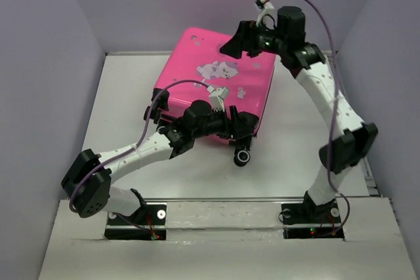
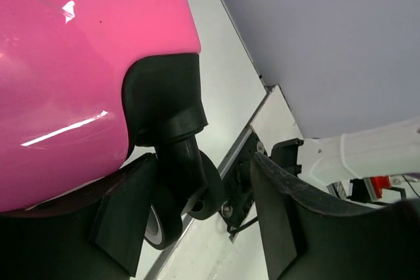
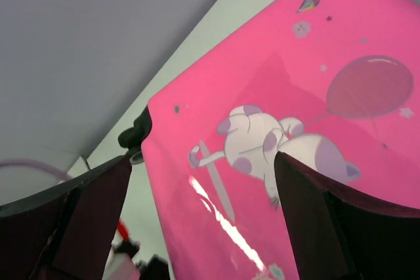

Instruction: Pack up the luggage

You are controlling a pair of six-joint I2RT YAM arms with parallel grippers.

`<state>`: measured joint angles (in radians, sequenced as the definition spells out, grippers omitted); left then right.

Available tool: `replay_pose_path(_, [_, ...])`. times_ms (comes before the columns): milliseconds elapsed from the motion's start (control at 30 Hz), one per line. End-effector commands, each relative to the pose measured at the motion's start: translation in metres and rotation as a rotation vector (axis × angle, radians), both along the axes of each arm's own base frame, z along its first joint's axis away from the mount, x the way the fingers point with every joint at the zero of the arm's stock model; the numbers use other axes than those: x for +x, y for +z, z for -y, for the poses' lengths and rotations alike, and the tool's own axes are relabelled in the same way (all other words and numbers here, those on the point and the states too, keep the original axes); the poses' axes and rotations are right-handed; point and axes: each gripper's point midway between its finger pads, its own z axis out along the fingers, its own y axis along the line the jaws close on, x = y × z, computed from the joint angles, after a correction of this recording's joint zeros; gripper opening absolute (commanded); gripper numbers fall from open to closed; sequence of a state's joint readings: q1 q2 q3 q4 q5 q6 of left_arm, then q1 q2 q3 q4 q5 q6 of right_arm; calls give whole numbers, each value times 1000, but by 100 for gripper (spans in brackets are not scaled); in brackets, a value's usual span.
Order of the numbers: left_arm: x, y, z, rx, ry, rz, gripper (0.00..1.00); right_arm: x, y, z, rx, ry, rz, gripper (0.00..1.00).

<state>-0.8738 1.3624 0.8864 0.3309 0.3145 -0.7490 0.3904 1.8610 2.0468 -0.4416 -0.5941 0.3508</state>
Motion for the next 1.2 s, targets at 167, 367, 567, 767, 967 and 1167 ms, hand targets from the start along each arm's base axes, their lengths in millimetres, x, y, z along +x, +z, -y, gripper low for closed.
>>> replay_pose_path(167, [0,31,-51,93,126,145,92,-127,-101,129,-95,-378,85,7])
replay_pose_path(367, [-29,-9,-69,140,92,63,99,-178,-178,148,-53,-417,23,16])
replay_pose_path(567, [-47,-14,-35,100,-31,40,99,-178,-220,136,-27,-344,59,36])
replay_pose_path(767, [-39,-16,-11,85,-72,36,99,-162,-235,119,-32,-264,101,39])
replay_pose_path(967, [-37,-29,-3,96,-87,15,99,-160,-247,110,-32,-200,155,40])
replay_pose_path(1167, [-32,-25,2,92,-80,29,97,-161,-242,102,-10,-145,202,41])
